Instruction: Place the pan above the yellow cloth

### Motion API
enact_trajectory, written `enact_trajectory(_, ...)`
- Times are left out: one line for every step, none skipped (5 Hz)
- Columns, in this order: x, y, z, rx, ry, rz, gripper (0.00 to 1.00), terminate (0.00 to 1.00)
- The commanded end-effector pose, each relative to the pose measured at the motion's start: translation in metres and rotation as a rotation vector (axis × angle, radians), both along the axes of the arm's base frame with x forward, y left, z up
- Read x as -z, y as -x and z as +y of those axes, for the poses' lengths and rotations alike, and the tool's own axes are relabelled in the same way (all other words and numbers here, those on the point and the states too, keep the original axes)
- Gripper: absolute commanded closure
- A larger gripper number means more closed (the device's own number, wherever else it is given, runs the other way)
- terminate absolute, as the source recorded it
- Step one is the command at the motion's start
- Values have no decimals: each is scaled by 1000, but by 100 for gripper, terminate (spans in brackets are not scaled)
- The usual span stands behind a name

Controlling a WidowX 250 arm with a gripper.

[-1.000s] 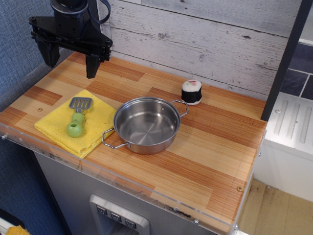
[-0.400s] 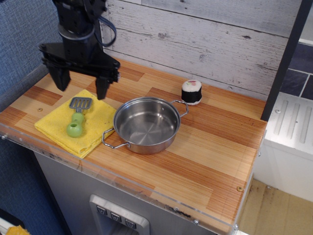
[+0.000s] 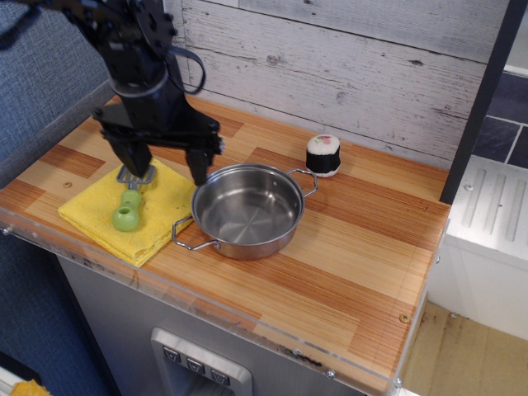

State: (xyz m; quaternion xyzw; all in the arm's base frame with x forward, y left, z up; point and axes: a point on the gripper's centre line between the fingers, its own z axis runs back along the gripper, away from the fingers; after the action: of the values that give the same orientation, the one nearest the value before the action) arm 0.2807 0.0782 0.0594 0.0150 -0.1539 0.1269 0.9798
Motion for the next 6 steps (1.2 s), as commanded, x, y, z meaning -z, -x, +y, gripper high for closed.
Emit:
enact_trajectory(12, -13, -9, 49, 21, -33, 0, 0)
enact_trajectory(17, -16, -17, 72, 49, -53, 0, 0)
enact_trajectory(20, -19, -27, 110, 60, -54, 0, 0)
enact_trajectory(26, -22, -39, 146, 74, -55, 0, 0)
enact_trajectory(34, -21, -45, 162, 62, -26, 100, 0)
enact_trajectory(39, -24, -49, 196, 49, -8, 100, 0)
